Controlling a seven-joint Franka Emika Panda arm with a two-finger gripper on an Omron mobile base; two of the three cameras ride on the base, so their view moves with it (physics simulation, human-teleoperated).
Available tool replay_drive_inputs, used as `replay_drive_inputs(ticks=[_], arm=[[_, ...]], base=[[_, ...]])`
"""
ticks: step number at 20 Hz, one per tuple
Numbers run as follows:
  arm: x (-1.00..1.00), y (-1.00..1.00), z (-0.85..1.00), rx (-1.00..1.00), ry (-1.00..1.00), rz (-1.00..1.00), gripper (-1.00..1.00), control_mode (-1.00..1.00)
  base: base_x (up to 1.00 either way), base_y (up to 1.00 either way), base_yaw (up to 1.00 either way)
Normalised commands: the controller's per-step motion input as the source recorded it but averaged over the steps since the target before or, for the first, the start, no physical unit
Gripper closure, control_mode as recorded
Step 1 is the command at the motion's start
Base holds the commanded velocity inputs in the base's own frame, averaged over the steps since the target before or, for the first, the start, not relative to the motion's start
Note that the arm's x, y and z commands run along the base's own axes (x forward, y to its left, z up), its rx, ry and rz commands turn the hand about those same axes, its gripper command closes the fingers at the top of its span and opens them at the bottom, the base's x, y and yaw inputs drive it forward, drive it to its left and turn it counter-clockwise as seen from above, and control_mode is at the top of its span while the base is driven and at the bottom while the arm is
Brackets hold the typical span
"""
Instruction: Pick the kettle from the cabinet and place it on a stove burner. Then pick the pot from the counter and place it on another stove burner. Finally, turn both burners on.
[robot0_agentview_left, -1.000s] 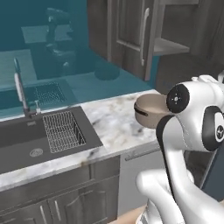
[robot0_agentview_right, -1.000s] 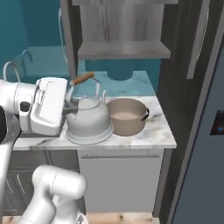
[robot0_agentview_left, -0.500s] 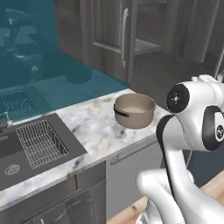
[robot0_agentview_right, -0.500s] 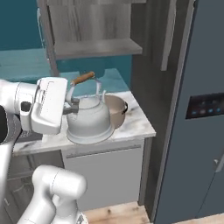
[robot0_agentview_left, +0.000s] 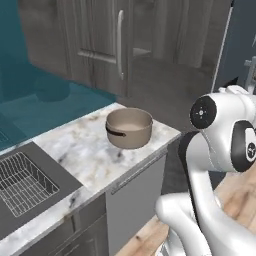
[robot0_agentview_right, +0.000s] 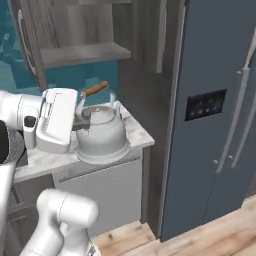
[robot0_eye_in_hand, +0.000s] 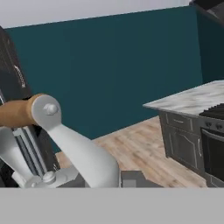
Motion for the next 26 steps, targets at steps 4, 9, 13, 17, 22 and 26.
replay_drive_inputs(ticks=[4,9,13,17,22,26], arm=[[0.00,0.00,0.00,0.00,0.00,0.00,1.00,1.00],[0.00,0.00,0.00,0.00,0.00,0.00,1.00,1.00],[0.00,0.00,0.00,0.00,0.00,0.00,1.00,1.00],[0.00,0.00,0.00,0.00,0.00,0.00,1.00,1.00],[0.00,0.00,0.00,0.00,0.00,0.00,1.00,1.00],[0.00,0.00,0.00,0.00,0.00,0.00,1.00,1.00]], base=[[-0.19,0.25,-0.42],[-0.20,0.24,-0.42],[-0.24,0.23,-0.42],[-0.22,0.24,-0.42],[-0.18,0.25,-0.42],[-0.12,0.28,-0.42]])
